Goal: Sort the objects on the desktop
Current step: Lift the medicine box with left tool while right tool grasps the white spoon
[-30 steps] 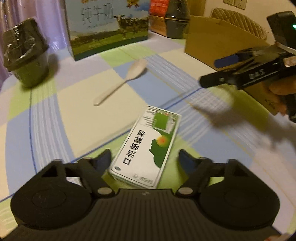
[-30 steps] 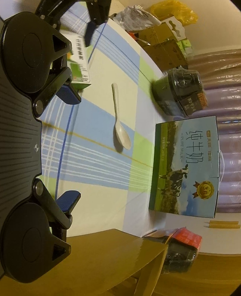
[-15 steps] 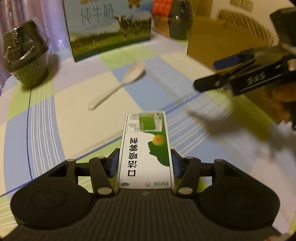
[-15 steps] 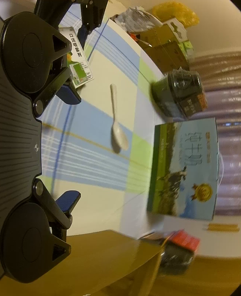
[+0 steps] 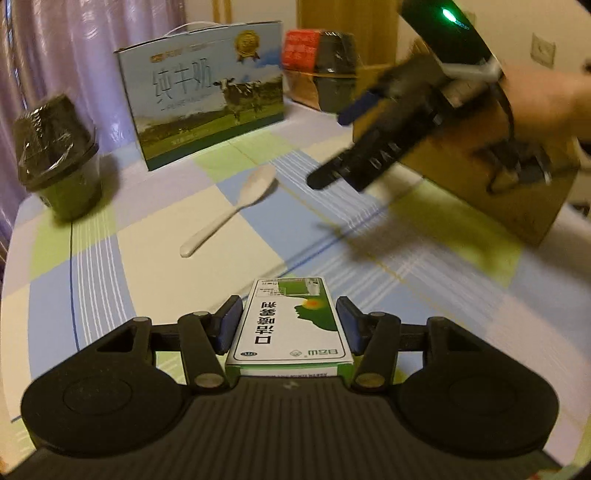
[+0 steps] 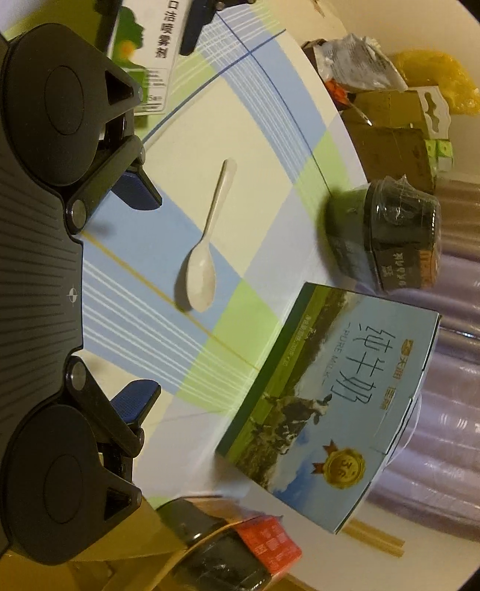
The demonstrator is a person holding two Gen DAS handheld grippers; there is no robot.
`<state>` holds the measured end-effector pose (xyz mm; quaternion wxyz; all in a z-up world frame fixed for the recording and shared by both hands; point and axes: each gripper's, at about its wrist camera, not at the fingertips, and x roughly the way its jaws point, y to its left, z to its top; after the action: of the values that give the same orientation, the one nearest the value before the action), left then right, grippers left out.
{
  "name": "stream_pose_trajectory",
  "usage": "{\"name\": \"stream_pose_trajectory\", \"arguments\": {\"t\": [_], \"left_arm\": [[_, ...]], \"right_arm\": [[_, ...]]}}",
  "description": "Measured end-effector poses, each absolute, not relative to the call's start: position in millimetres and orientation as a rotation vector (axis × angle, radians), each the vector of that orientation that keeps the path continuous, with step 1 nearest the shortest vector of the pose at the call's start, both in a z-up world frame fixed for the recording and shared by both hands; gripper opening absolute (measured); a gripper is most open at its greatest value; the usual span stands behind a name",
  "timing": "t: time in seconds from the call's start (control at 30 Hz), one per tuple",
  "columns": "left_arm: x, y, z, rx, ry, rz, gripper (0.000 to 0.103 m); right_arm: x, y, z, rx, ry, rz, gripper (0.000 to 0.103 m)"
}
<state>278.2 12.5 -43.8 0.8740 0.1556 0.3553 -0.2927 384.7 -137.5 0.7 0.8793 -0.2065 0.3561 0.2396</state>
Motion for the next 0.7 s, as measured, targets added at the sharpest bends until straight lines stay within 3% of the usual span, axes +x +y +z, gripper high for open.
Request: {"name": "stream_pose_trajectory", "arguments": {"t": [0.5,0.7], "left_arm": [[288,6,-72,0.325,0.863,-0.571,0.050],[274,17,-44,0.262,0.763,-0.532,0.050]], "right_arm": [[346,-130,-30,-0.545,0.860,0.683,0.096],[338,-133,-25,-0.608,0.862,0.709,0.097]]}}
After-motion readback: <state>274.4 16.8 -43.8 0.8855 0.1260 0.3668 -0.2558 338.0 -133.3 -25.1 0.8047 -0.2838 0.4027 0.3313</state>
